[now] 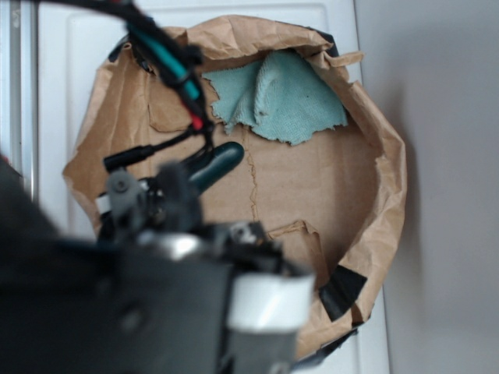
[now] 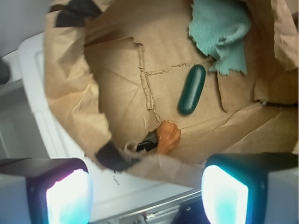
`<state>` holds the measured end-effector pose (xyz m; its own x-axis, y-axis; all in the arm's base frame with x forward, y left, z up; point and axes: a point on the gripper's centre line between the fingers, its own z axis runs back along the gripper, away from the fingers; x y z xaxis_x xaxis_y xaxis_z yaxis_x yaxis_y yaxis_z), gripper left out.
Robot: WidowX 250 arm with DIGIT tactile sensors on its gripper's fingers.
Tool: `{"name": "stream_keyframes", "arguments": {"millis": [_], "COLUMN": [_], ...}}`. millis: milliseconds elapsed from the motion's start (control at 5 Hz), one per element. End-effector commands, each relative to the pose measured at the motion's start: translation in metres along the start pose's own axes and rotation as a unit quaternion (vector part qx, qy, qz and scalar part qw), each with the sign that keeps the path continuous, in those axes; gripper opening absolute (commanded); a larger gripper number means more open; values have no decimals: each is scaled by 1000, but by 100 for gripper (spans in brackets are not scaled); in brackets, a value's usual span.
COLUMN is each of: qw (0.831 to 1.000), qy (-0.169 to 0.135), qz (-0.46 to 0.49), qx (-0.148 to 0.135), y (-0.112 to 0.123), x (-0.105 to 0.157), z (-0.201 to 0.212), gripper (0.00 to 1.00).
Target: Grab the shell.
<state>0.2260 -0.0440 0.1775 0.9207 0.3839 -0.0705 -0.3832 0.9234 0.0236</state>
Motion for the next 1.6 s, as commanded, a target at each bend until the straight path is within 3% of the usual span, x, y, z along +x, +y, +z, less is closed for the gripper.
{"name": "stream_keyframes", "arguments": {"millis": [0,600,800,1000,1200,1400], "qw": [995,995,994,992,984,981], "qy": [19,19,16,22,7,8], "qz": [92,92,103,116,153,163], "qx": [-36,-36,-24,-40,-95,-100], "y": [21,21,30,36,44,51], "x": [28,28,30,31,38,41], "z": [1,1,-15,-28,-37,-54], "gripper": [100,100,100,100,100,100]}}
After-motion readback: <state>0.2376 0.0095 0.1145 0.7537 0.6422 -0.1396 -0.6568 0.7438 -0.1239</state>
